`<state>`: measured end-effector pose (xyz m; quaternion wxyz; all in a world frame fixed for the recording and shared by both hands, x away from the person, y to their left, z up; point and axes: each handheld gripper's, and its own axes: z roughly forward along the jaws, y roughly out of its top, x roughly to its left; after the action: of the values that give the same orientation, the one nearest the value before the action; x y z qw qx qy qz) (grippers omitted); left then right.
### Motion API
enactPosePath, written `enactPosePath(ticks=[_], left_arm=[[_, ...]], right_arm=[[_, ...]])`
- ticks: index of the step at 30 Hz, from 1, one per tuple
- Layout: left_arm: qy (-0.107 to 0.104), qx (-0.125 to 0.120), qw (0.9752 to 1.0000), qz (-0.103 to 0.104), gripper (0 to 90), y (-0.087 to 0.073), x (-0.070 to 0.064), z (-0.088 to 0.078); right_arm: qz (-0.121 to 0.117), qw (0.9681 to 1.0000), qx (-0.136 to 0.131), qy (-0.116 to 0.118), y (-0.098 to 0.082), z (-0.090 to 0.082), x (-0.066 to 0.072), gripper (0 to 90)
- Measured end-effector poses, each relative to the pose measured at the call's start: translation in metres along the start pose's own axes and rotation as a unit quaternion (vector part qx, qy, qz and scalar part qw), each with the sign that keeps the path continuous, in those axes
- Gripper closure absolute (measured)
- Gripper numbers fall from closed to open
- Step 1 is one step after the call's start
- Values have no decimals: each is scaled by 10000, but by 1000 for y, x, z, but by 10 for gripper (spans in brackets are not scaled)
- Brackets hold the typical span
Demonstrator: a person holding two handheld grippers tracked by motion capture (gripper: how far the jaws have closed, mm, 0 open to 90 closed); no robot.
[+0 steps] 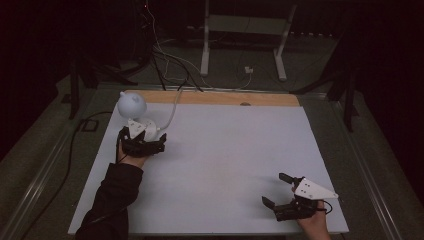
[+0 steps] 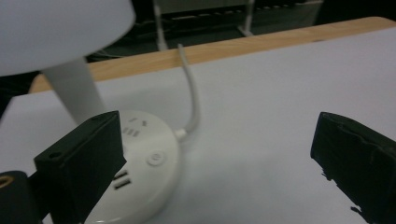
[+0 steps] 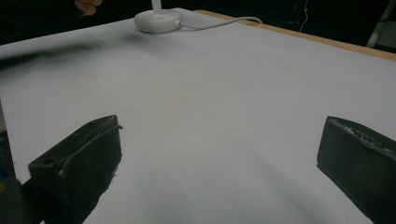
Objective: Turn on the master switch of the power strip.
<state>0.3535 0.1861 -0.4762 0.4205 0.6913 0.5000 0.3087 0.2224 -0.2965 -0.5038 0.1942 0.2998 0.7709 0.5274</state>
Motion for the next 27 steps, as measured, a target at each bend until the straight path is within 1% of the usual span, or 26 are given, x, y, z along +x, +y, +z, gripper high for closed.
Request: enactPosePath(ticks=[1,2,4,5,6,7,8,9,10,11,12,14,15,16,17,19,21,22,27], left_arm=[[85,-19,10000,-1,50,0,0,1],[98,-19,9999,-24,56,0,1,2],[239,-12,9997,-33,65,0,2,5],[246,11,9997,-59,107,-1,3,6],[320,25,9995,-52,129,-1,3,8],[351,38,9994,-55,129,-2,4,9],[346,26,9994,-67,166,-2,4,10],[404,41,9992,-50,166,-2,4,11],[406,56,9991,-64,202,-2,5,12],[447,46,9990,-65,273,-2,5,13],[502,48,9987,-49,273,-3,5,14],[509,78,9987,-63,361,-3,6,16],[556,85,9984,-22,361,-4,6,17],[570,115,9983,1,429,-5,6,18],[572,148,9983,-3,458,-5,7,19],[653,158,9977,16,544,-6,8,22],[672,190,9976,10,605,-7,9,24],[702,189,9974,18,605,-8,9,24],[752,209,9969,-42,731,-8,13,28]], right_arm=[[4,10000,0,0,0,0,0,0],[4,10000,0,-1,0,0,0,0],[1,10000,1,-1,0,0,0,0],[0,10000,4,-3,0,0,0,0],[0,10000,2,-6,0,0,0,0],[0,10000,2,-6,0,0,0,0],[5,10000,-3,-6,0,-1,0,0],[5,10000,-3,-6,0,-1,0,0],[3,10000,-5,-8,0,-1,0,0],[-1,10000,-7,-4,0,-1,0,0],[-1,10000,-7,-4,0,-1,0,0],[6,10000,-13,0,0,-1,0,0],[6,10000,-13,0,0,-1,0,0],[8,10000,-14,4,0,-1,0,0],[6,10000,-9,10,0,-1,0,0],[10,10000,-10,14,0,-1,0,0],[18,10000,-8,15,0,0,0,0],[18,10000,-8,15,0,0,0,0],[25,10000,3,20,0,0,-1,0]])
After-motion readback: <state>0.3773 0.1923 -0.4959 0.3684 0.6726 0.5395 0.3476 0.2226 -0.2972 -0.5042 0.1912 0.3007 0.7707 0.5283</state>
